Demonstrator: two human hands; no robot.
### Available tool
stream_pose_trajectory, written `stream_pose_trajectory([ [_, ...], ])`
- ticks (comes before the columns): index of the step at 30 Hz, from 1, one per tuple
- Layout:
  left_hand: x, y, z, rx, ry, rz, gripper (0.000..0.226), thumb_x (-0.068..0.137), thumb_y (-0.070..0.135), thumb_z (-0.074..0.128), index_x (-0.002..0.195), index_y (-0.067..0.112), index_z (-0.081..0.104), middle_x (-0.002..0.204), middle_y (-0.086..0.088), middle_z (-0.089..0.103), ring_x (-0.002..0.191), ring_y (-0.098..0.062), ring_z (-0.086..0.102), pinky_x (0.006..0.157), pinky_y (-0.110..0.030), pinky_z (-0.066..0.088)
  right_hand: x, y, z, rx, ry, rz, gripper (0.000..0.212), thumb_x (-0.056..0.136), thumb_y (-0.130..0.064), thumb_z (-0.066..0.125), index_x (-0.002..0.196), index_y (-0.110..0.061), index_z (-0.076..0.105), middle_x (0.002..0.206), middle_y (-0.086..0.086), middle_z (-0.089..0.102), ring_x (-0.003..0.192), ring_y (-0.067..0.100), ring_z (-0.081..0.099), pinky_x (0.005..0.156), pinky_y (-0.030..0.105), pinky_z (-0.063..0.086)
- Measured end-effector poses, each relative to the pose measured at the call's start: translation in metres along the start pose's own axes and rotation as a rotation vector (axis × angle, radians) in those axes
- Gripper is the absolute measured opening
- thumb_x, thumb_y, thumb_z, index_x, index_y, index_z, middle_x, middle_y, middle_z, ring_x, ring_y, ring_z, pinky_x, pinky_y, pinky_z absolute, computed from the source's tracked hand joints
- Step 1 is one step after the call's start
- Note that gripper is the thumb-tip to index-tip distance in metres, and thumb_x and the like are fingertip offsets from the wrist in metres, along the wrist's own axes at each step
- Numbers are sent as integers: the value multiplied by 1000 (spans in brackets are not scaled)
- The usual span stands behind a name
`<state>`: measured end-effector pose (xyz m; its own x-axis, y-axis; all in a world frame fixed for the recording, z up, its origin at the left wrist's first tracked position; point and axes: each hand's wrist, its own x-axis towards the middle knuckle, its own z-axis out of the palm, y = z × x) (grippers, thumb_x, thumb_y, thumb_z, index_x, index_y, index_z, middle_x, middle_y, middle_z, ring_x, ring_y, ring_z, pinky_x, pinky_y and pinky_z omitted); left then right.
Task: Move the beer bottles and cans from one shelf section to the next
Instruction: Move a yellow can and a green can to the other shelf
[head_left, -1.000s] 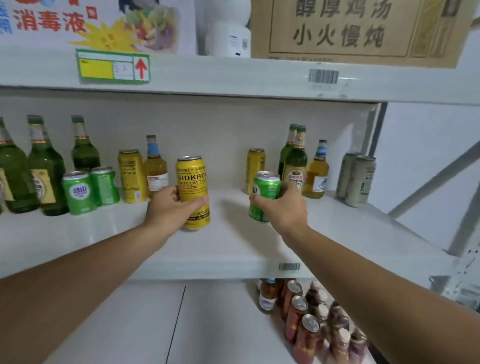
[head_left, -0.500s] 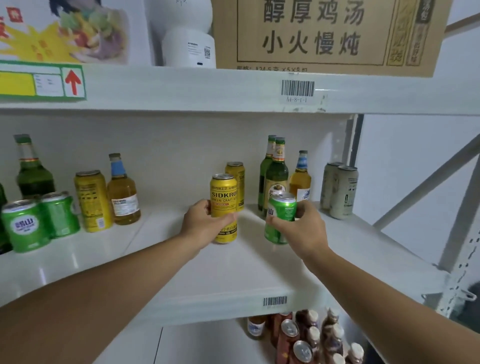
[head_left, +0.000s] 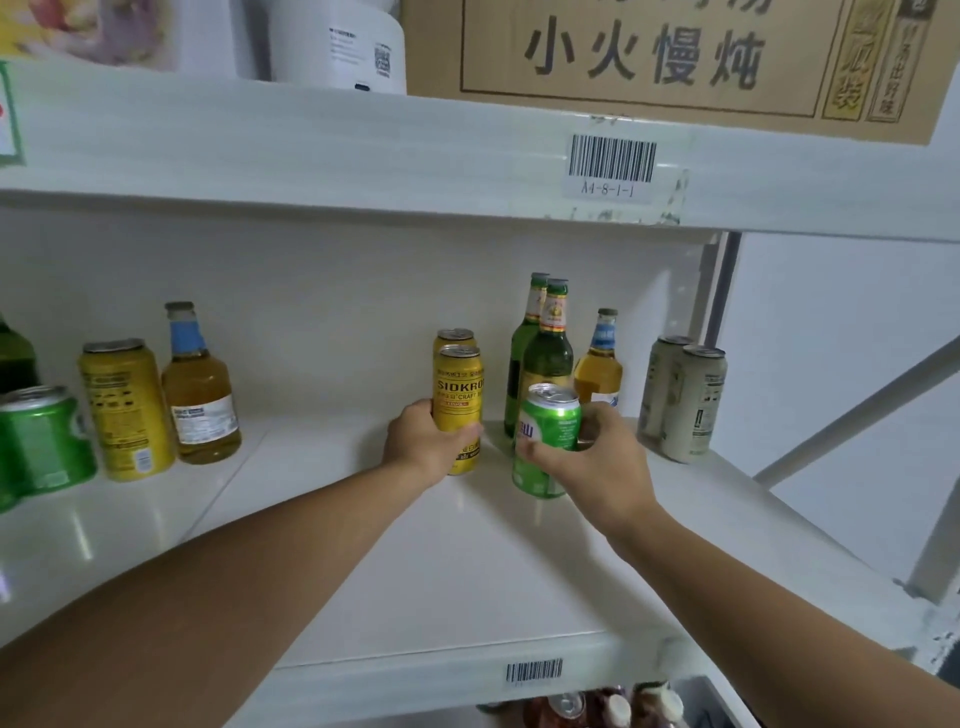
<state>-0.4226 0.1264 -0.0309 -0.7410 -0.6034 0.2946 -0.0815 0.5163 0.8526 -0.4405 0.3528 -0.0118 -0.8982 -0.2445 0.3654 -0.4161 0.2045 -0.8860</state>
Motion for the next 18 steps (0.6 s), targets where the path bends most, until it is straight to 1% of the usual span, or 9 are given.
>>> stream_pose_trajectory([
  [5, 8, 6, 5, 48, 0, -81, 41, 79, 52, 91, 110, 27, 82, 102, 3, 77, 92, -21, 72, 83, -28, 55, 6, -1, 1, 40, -49, -13, 65, 74, -38, 98, 125, -22, 62, 111, -5, 73, 102, 12, 72, 88, 38, 65],
  [7, 9, 7, 8, 45, 4, -88, 44, 78, 52, 92, 112, 25, 82, 107, 1, 79, 92, -22, 73, 84, -30, 57, 6, -2, 2, 59, -58, -20, 66, 73, -38, 98, 125, -21, 62, 111, -6, 73, 101, 11, 72, 85, 35, 64],
  [10, 10, 7, 11, 51, 8, -90, 46, 80, 52, 91, 116, 24, 81, 114, -2, 81, 98, -24, 74, 90, -34, 60, 6, -1, 2, 64, -75, -27, 62, 75, -36, 98, 124, -21, 63, 109, -9, 73, 99, 7, 72, 77, 24, 60],
  [13, 10, 7, 11, 92, -7, -79, 53, 80, 55, 90, 121, 24, 77, 122, -4, 79, 105, -26, 74, 96, -38, 60, 5, 1, 1, 59, -78, -36, 62, 75, -36, 98, 123, -22, 63, 108, -11, 72, 98, 5, 71, 75, 22, 58],
  [14, 9, 6, 9, 117, -26, -75, 64, 77, 58, 91, 128, 23, 74, 128, -6, 77, 111, -27, 73, 99, -39, 59, 5, 1, 1, 55, -82, -38, 62, 75, -36, 98, 124, -22, 63, 108, -12, 72, 97, 4, 70, 75, 22, 58],
  [15, 6, 6, 5, 153, -46, -76, 81, 75, 59, 92, 141, 21, 66, 140, -8, 72, 120, -29, 70, 103, -40, 57, 5, 1, 1, 56, -86, -41, 62, 75, -35, 98, 125, -23, 63, 108, -12, 71, 96, 3, 70, 75, 21, 58],
  [16, 3, 5, -1, 192, -61, -73, 97, 75, 56, 93, 155, 17, 53, 151, -9, 64, 132, -31, 64, 109, -40, 54, 5, 2, 1, 62, -90, -43, 62, 75, -35, 98, 125, -23, 63, 108, -12, 71, 95, 3, 70, 75, 22, 58],
  [17, -1, 4, -9, 234, -66, -55, 104, 80, 51, 91, 163, 13, 41, 160, -11, 55, 142, -31, 57, 113, -40, 50, 5, 2, 1, 70, -98, -45, 63, 75, -34, 98, 126, -23, 62, 108, -12, 71, 94, 4, 71, 77, 23, 60],
  [18, -5, 0, -18, 283, -67, -21, 101, 86, 46, 87, 166, 12, 35, 164, -11, 50, 147, -31, 52, 116, -40, 47, 4, 1, 3, 79, -112, -45, 64, 76, -34, 98, 127, -23, 62, 109, -12, 71, 95, 5, 71, 81, 27, 62],
])
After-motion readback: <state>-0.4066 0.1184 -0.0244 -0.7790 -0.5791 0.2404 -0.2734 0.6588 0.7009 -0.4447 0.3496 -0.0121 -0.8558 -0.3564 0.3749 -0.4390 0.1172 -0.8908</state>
